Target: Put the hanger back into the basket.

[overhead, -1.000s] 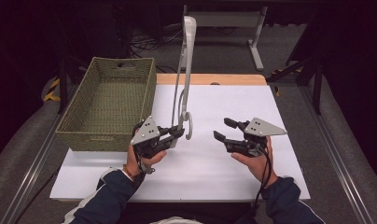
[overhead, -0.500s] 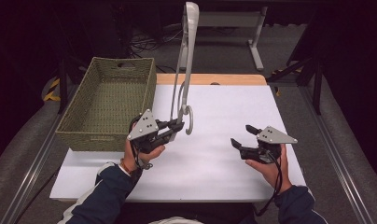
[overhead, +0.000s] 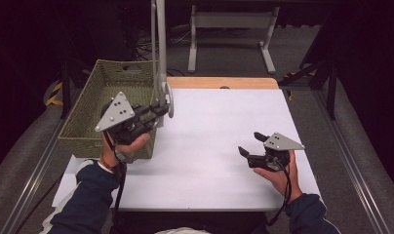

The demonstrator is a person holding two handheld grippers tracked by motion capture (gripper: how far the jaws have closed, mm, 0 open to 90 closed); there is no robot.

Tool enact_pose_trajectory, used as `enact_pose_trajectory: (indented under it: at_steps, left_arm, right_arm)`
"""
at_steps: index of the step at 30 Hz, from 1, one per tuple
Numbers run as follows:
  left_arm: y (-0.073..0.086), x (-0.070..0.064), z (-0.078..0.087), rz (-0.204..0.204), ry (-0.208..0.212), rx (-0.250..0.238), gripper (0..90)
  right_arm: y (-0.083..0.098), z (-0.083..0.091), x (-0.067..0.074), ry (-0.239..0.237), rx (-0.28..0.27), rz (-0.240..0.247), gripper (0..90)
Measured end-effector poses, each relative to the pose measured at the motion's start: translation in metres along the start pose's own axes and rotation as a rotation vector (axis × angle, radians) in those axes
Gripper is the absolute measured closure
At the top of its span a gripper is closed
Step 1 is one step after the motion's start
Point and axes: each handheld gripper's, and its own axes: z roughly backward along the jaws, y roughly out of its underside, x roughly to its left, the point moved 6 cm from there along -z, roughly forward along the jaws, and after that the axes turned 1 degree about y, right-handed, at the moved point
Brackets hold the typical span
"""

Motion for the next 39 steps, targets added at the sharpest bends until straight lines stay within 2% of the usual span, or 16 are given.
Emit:
enact_pose_trajectory:
  at_steps: [3, 6, 9, 10, 18, 20, 23, 26, 35, 39]
  left_arm:
    - [-0.003, 0.015, 0.010, -0.003, -0.049, 0.017, 81.6]
    - [0.002, 0.029, 0.016, 0.007, -0.089, 0.039, 81.5]
    - [0.015, 0.045, 0.020, 0.032, -0.132, 0.073, 81.6]
    - [0.015, 0.045, 0.020, 0.032, -0.132, 0.073, 81.6]
    - [0.053, 0.082, 0.031, 0.099, -0.223, 0.194, 81.5]
    - [0.060, 0.092, 0.034, 0.102, -0.248, 0.217, 81.5]
    - [0.070, 0.101, 0.038, 0.112, -0.253, 0.261, 81.5]
    - [0.080, 0.108, 0.040, 0.084, -0.263, 0.314, 81.5]
    - [0.106, 0.130, 0.046, 0.122, -0.292, 0.405, 81.4]
    - [0.116, 0.132, 0.049, 0.135, -0.274, 0.443, 81.2]
  right_arm:
    - [0.001, -0.001, 0.001, -0.007, 0.005, -0.004, 23.7]
    - [0.002, -0.001, 0.001, -0.009, 0.008, -0.004, 23.7]
    - [0.002, -0.001, 0.000, -0.008, 0.010, -0.007, 23.7]
    - [0.002, -0.001, 0.000, -0.008, 0.010, -0.007, 23.7]
    - [0.006, -0.006, 0.003, -0.035, 0.032, -0.019, 23.7]
    - [0.007, -0.007, 0.003, -0.039, 0.034, -0.028, 23.7]
    - [0.007, -0.007, 0.002, -0.041, 0.037, -0.038, 23.7]
    - [0.008, -0.007, 0.001, -0.043, 0.041, -0.041, 23.7]
    - [0.011, -0.009, 0.003, -0.056, 0.062, -0.046, 23.7]
    - [0.013, -0.010, 0.003, -0.059, 0.072, -0.047, 23.7]
